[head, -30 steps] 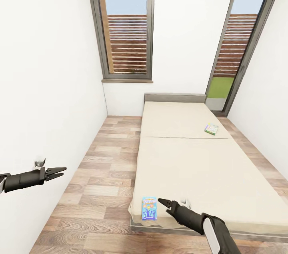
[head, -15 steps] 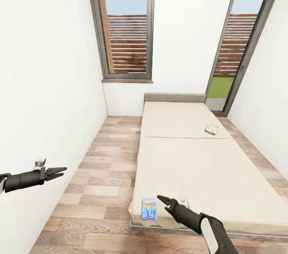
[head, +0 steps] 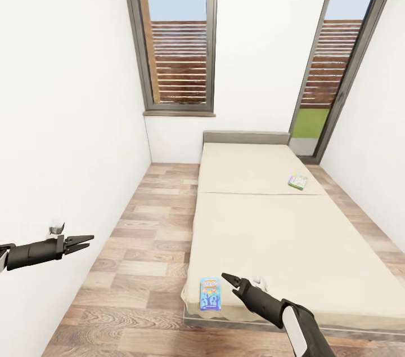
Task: Put all the toys in the child's room - the three board games (two on the bed and one on the table), the two jigsaw puzzles on the table, and the tennis ball on the table - inside the toy box on the table in the child's room.
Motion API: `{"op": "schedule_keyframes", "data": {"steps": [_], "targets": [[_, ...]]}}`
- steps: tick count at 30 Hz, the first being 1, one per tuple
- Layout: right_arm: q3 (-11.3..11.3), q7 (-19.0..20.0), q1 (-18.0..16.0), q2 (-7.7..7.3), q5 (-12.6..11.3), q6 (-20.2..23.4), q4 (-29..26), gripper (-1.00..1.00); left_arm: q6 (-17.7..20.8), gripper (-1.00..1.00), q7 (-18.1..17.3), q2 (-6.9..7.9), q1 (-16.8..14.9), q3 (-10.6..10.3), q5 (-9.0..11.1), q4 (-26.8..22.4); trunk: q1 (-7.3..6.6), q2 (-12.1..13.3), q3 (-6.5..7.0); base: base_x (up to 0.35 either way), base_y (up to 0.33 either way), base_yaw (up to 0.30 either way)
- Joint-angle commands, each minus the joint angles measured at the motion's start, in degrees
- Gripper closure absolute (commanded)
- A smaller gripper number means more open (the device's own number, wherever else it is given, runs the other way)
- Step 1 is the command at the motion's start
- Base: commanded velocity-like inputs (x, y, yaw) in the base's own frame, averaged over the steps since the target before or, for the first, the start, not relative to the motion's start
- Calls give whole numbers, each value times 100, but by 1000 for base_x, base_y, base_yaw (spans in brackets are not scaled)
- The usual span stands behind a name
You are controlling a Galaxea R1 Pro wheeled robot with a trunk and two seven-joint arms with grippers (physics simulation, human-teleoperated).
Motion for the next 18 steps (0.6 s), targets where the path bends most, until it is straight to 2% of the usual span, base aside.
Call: {"op": "schedule_keyframes", "data": {"steps": [1, 11, 18], "targets": [[-25, 13, -6, 5, -10, 37, -4, -100, 63, -100, -14, 1, -4, -4, 5, 2, 5, -12, -13, 114, 138, 0], [-51, -1, -6, 3, -18, 54, 70, -100, 47, -100, -48, -13, -5, -1, 11, 2, 5, -12, -13, 76, 77, 0], [-309, -4, -17, 14, -91, 57, 494, -100, 42, -100, -64, -15, -4, 4, 16, 2, 5, -12, -13, 6, 6, 0]]}}
